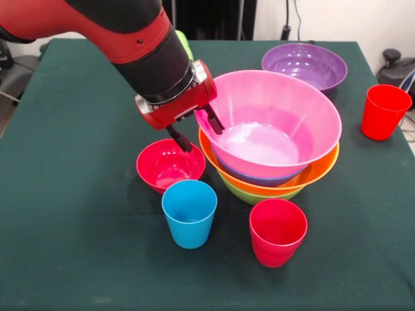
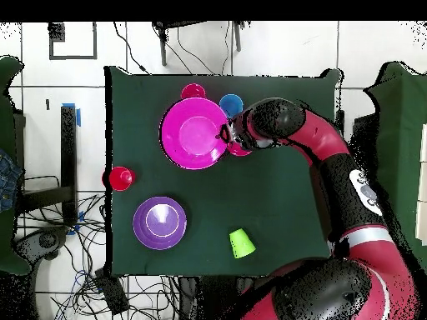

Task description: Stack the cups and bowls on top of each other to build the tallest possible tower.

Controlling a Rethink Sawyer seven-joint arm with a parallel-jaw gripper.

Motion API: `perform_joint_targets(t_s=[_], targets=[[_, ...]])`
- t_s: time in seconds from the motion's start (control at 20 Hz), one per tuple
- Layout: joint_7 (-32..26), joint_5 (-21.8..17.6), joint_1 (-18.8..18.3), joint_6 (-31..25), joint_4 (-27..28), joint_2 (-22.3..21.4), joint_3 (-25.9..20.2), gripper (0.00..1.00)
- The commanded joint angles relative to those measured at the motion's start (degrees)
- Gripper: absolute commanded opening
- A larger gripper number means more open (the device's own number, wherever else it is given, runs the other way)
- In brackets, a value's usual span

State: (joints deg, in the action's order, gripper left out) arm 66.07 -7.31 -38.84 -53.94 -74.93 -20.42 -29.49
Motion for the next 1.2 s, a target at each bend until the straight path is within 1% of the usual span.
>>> perform_joint_targets(t_s=[0.05,0.4,0.6,0.9,1.1,1.2], targets=[[-4.80,-4.18,0.36,4.27,2.37,3.33,-2.12,1.00],[-4.61,-4.09,0.17,3.34,2.09,2.65,-1.94,1.00],[-4.13,-4.04,0.53,1.48,2.54,1.75,-1.45,1.00],[-4.23,-4.17,0.46,-2.66,1.81,-1.28,-0.64,1.00],[-4.10,-3.24,-0.04,-4.81,0.90,-3.02,-1.01,1.00],[-3.48,-1.65,-0.50,-7.01,0.19,-3.96,-1.67,1.00]])
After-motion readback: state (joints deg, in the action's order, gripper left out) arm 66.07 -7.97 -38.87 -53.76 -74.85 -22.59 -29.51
